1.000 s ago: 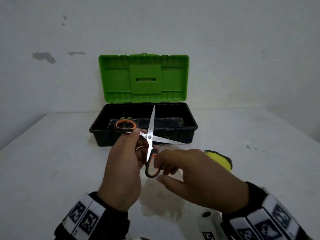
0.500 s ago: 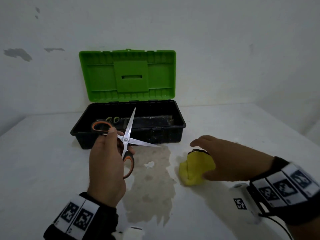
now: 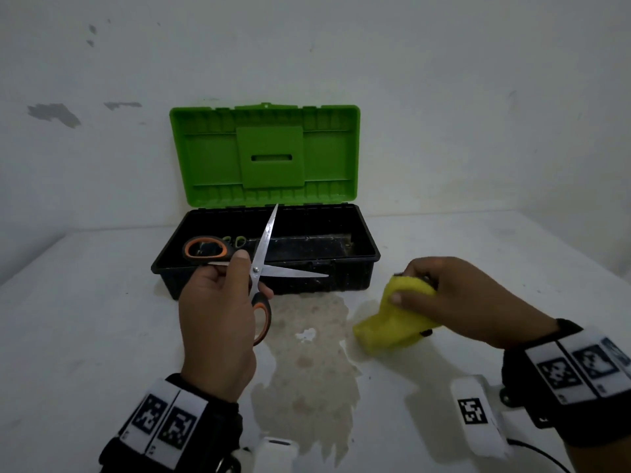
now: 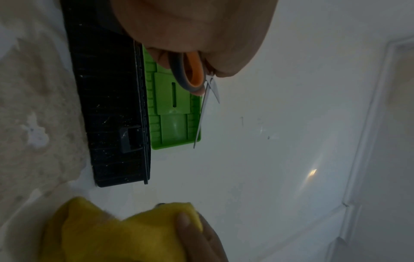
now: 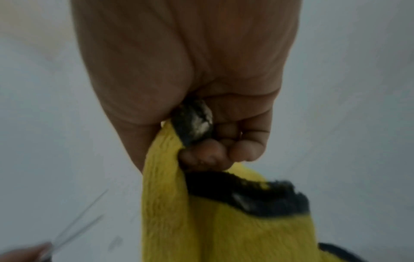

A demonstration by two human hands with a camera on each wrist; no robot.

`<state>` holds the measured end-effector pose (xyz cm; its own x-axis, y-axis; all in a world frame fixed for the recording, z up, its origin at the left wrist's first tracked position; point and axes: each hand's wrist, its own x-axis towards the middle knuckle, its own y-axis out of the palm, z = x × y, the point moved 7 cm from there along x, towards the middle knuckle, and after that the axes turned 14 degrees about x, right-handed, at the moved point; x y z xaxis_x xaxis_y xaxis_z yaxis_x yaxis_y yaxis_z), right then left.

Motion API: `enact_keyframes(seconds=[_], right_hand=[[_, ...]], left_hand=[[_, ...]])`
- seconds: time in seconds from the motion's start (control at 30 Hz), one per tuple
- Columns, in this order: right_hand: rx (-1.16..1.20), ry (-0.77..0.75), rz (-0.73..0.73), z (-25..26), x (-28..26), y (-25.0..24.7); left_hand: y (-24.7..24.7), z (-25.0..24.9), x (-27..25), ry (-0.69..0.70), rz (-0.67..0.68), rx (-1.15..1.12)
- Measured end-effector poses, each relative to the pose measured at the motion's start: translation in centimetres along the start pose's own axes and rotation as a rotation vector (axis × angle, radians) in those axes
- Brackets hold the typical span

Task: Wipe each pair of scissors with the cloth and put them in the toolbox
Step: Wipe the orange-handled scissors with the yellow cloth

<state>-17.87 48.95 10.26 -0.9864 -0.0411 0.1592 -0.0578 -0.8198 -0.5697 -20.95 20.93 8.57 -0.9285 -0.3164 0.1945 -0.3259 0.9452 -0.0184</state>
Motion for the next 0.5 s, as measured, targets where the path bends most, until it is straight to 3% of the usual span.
enact_keyframes(seconds=[0.13,0.23,0.5], right_hand=[[0.520,-0.047,-0.208,0.7,0.5,-0.6],[0.750,-0.102,-0.277,1.4,1.2,0.0],[0.764,-0.203,-0.377,5.6,3.9,3.2]], left_hand=[[-0.1,-0.1,0.9,0.000,-0.024,-0.008],[0.0,-0.3,1.4,0.003,-0.038,-0.015],[-0.4,-0.8,3.2,0.033,-0.112,-0.080]])
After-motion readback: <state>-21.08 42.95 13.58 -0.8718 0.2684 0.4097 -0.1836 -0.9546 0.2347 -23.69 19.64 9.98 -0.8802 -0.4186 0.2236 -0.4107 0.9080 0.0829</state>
